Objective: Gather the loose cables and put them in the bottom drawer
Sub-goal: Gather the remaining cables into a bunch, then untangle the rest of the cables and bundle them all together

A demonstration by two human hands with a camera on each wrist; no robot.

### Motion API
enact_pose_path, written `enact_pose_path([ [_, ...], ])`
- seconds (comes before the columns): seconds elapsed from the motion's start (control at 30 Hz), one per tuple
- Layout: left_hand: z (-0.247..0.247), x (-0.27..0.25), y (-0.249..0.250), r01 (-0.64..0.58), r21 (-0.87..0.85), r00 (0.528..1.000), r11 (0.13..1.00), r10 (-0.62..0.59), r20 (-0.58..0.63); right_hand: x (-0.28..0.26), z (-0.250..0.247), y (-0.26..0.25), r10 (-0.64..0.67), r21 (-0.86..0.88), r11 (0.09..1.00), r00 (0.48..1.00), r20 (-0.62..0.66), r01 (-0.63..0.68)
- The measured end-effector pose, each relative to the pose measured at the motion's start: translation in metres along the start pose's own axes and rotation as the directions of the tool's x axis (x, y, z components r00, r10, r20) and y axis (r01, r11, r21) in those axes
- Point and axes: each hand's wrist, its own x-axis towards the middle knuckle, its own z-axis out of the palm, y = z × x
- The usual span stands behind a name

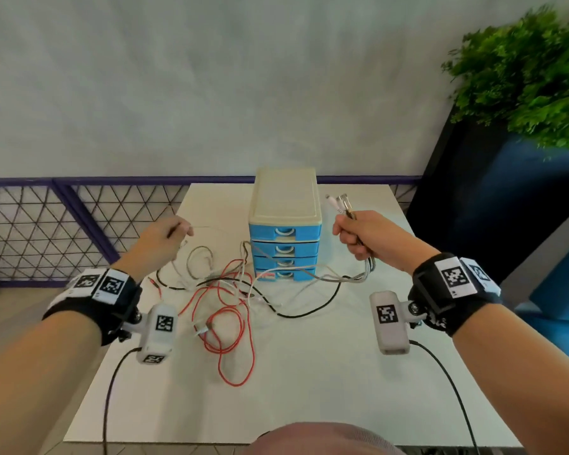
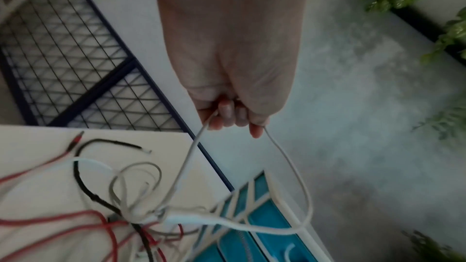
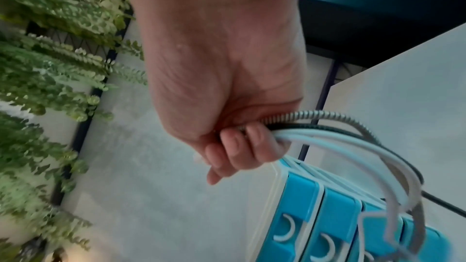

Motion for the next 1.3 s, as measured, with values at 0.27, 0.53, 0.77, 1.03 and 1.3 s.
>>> enact_pose_path([
  [0.27,0.049,-0.011,0.071,-0.022,-0.318,0.999,0.948,0.033,0.03,0.009,0.071,-0.004,0.028,0.238,0.969,0.984,0.173,-0.069],
  [0.53,0.066,-0.046,0.093,-0.073,-0.414,0.933,0.907,0.208,0.292,0.035,0.074,-0.002,0.096,0.921,0.379,0.994,0.058,-0.09],
  [0.77,0.073,-0.065,0.069,-0.258,-0.25,0.737,0.933,0.358,0.573,0.046,0.05,-0.001,0.206,0.94,0.305,0.974,0.093,-0.155],
  [1.03,0.097,-0.057,0.032,-0.082,-0.308,0.908,0.948,0.198,0.37,0.035,0.049,-0.003,0.084,0.744,0.663,0.98,-0.18,0.08],
  [1.3,0.14,-0.089,-0.024,-0.077,0.176,0.722,0.981,-0.067,0.689,0.016,0.038,-0.023,0.01,0.747,0.457,0.838,-0.546,0.482],
])
